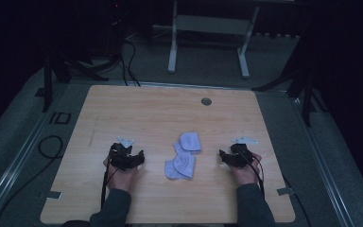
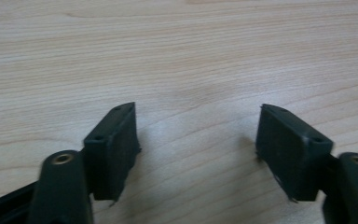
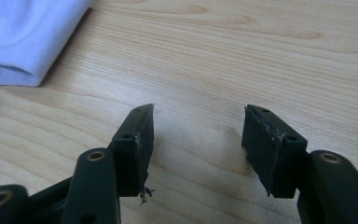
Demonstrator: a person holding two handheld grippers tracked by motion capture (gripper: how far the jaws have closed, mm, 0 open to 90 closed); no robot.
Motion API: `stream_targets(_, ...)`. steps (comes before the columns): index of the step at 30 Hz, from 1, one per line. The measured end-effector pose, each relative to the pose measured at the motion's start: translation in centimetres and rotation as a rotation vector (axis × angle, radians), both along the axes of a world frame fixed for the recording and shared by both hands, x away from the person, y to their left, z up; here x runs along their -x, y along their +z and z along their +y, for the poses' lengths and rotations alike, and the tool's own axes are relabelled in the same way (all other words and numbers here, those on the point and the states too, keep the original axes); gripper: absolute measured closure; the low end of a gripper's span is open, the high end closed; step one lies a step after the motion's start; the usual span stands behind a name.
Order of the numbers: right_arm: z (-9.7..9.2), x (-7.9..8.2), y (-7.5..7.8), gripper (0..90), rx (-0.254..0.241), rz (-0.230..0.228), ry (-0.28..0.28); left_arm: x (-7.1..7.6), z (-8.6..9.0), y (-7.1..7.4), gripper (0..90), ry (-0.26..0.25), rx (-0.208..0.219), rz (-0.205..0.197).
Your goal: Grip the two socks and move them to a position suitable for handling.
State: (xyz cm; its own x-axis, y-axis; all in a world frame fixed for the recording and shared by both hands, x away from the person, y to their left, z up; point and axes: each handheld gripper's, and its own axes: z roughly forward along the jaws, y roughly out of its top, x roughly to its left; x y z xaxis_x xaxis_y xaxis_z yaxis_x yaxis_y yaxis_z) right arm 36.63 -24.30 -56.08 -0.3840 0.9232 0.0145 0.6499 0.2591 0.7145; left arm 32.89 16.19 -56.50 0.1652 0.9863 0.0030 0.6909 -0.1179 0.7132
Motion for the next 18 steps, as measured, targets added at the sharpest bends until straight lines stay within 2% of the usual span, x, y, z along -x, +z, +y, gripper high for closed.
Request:
stream_targets(10, 0.1, 0.5, 0.6, 47.4, -0.011, -0.012, 0.024, 0.2, 0.1, 0.1, 40.3, -0.009, 0.001, 0.000)
stream_targets(18, 0.7, 1.0, 1.4, 56.5, -0.018, -0.014, 0.073, 0.3, -0.1, 0.3, 45.6, -0.044, 0.031, 0.009)
